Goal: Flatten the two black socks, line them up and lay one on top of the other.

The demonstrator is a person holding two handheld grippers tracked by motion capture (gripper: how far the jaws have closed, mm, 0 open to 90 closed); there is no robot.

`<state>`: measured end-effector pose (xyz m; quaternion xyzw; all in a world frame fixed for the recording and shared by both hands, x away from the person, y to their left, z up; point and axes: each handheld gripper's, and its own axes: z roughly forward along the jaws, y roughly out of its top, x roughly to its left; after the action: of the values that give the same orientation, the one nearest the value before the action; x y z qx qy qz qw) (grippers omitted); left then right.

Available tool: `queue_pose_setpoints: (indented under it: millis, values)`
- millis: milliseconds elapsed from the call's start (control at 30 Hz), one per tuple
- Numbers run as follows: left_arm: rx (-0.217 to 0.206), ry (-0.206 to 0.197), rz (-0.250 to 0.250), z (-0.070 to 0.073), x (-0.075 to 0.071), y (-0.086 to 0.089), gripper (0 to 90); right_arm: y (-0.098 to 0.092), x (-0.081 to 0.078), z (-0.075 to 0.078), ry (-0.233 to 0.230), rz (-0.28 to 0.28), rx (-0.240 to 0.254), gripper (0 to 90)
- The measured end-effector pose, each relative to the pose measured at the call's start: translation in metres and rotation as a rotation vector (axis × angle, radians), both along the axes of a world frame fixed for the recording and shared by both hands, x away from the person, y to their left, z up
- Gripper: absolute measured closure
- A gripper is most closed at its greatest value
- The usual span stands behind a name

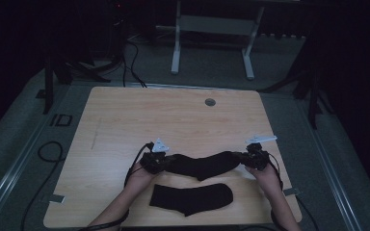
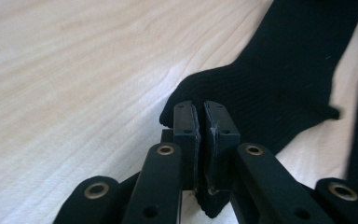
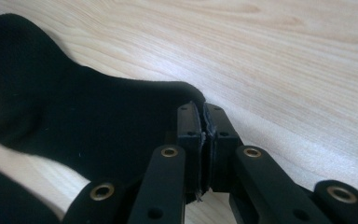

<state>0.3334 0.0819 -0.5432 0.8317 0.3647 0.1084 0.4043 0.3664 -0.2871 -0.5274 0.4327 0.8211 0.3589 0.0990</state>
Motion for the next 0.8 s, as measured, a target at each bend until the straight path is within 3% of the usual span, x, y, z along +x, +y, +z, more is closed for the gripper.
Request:
queue_pose_setpoints:
  millis: [233,367,567,800]
  values:
    - [-0.033,-0.03,0.016,0.033,-0.015,0.016,85.1,0.005,-0.012,0.023,-0.054,0.029,0.017,85.8]
    - [-0.021,-0.063,0.012,0.05,-0.033,0.025,85.0,0.01,-0.025,0.038,-0.081,0.065,0.022,85.8]
    - [-0.022,-0.064,0.009,0.063,-0.055,0.038,85.0,0.017,-0.052,0.053,-0.117,0.112,0.037,85.8]
    - [-0.027,-0.025,-0.013,0.064,-0.085,0.048,84.9,0.021,-0.084,0.052,-0.111,0.146,0.041,85.8]
